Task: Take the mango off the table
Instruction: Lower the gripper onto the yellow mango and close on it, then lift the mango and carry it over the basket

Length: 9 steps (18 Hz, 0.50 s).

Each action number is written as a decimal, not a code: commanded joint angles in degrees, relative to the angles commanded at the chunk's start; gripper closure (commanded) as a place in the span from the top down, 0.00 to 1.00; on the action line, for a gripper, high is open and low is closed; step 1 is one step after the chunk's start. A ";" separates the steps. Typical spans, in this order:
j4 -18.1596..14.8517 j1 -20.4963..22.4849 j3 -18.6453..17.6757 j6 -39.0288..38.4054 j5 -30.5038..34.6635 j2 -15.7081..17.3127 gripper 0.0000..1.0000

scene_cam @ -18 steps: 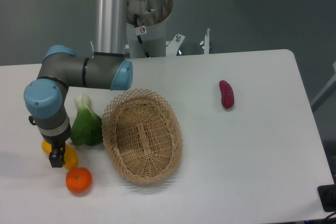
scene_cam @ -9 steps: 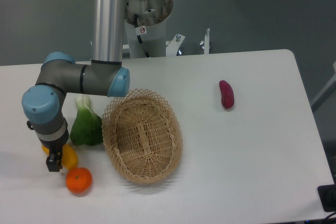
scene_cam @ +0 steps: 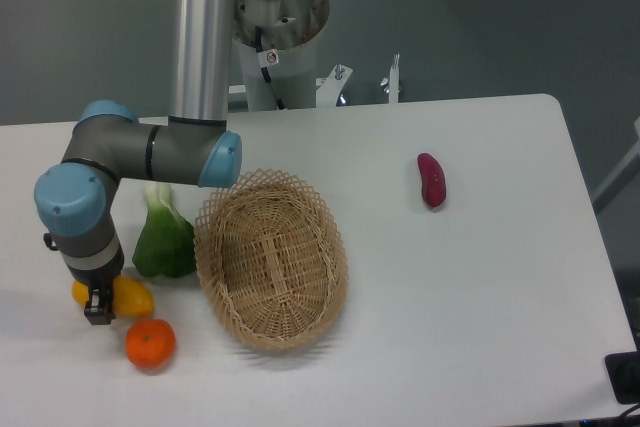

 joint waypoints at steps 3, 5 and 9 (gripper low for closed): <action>-0.09 -0.70 0.44 -2.46 -0.09 0.44 0.55; -0.17 -0.88 0.97 -5.26 -0.09 0.70 0.47; -0.17 -0.88 1.23 -6.77 -0.09 1.75 0.44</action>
